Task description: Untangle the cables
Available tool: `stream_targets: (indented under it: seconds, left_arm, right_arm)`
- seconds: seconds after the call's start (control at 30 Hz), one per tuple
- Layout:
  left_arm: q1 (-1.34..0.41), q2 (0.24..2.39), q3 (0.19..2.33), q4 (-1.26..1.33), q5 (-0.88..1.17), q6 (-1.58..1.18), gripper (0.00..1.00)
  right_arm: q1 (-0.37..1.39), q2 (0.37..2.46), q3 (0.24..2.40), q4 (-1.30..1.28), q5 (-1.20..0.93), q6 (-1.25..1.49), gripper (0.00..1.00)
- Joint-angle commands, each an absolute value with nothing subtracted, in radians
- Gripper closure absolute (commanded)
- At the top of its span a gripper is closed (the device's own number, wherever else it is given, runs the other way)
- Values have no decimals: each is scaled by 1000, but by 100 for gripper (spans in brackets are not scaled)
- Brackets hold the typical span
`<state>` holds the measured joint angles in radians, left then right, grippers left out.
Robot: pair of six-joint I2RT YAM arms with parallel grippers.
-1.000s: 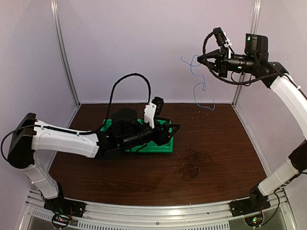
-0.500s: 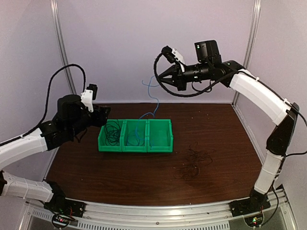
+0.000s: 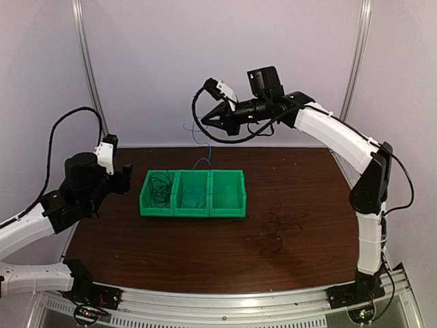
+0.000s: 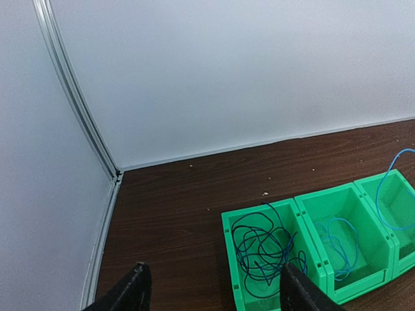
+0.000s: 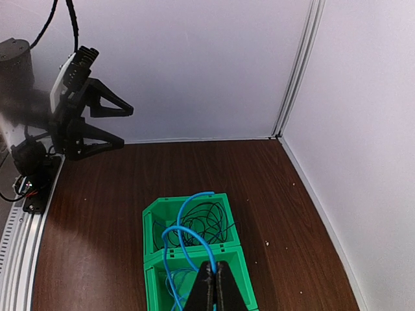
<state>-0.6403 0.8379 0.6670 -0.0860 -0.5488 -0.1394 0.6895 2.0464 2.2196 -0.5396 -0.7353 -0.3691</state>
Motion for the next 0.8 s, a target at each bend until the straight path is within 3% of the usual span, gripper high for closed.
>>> stream_targets:
  seconds: [0.0,0.27,0.77]
  left_arm:
    - [-628,837,655,-41,-577,-109,31]
    - [-621,844,650,-36,-561,-115,31]
    - [-621,834,643,-42,-552,-124,31]
  right_arm:
    - [701,2059,2256,-508,-711,-353,100]
    - [731,2069,2296,-483,-687,-357,100]
    - [729,2278,2319,-481,-593,-366,100]
